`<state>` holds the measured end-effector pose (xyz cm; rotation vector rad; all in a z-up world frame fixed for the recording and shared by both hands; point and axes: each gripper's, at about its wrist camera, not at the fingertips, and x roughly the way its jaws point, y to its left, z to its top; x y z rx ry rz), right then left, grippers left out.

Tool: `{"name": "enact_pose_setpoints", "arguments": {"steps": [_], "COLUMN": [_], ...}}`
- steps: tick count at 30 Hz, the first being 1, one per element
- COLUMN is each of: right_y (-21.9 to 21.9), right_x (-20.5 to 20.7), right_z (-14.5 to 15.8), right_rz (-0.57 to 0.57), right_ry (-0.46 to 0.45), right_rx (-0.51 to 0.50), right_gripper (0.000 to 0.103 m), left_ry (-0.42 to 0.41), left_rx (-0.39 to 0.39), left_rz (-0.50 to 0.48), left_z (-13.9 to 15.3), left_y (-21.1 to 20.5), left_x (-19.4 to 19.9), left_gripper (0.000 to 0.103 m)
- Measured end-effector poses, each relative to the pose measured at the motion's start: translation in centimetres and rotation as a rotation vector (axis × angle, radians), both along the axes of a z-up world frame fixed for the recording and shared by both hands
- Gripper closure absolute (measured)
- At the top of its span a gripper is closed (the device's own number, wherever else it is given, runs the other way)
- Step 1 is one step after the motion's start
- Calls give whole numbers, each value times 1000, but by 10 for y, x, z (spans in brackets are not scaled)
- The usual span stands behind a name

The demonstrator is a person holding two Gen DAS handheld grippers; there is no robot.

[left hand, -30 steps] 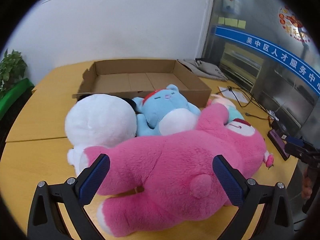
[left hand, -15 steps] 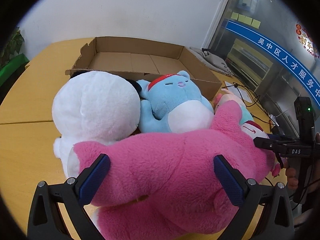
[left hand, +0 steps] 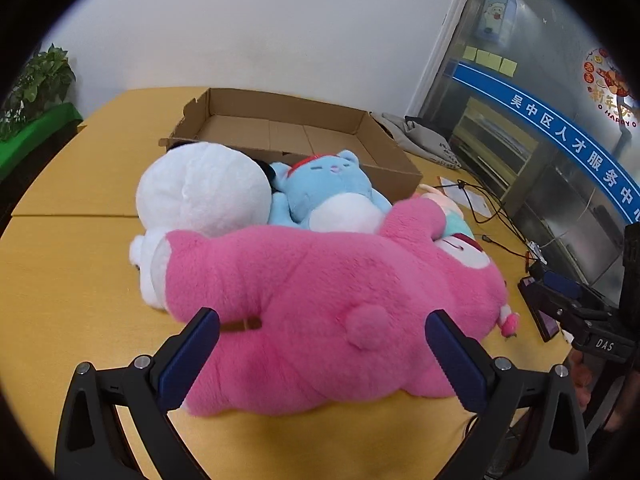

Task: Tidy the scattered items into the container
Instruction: 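Move both grippers toward the large pink plush bear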

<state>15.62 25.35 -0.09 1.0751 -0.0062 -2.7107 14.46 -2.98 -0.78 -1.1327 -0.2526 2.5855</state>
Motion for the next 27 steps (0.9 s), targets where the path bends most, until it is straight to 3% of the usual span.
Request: {"name": "enact_pose_setpoints", "arguments": {"steps": [4, 12, 27], "right_y": [-2, -3, -21], "right_x": [12, 17, -16], "right_z": [-8, 2, -4], "right_rz": [1, -26, 1], "right_ry": [-37, -8, -27], "right_rx": [-22, -17, 1], "right_gripper": [0, 0, 0], "left_ry": [-16, -1, -27], "left_rx": [-13, 19, 28], "left_rz": [-11, -22, -15], "left_z": [0, 7, -8], "left_y": [5, 0, -11], "left_x": [6, 2, -27], "left_gripper": [1, 1, 1]}}
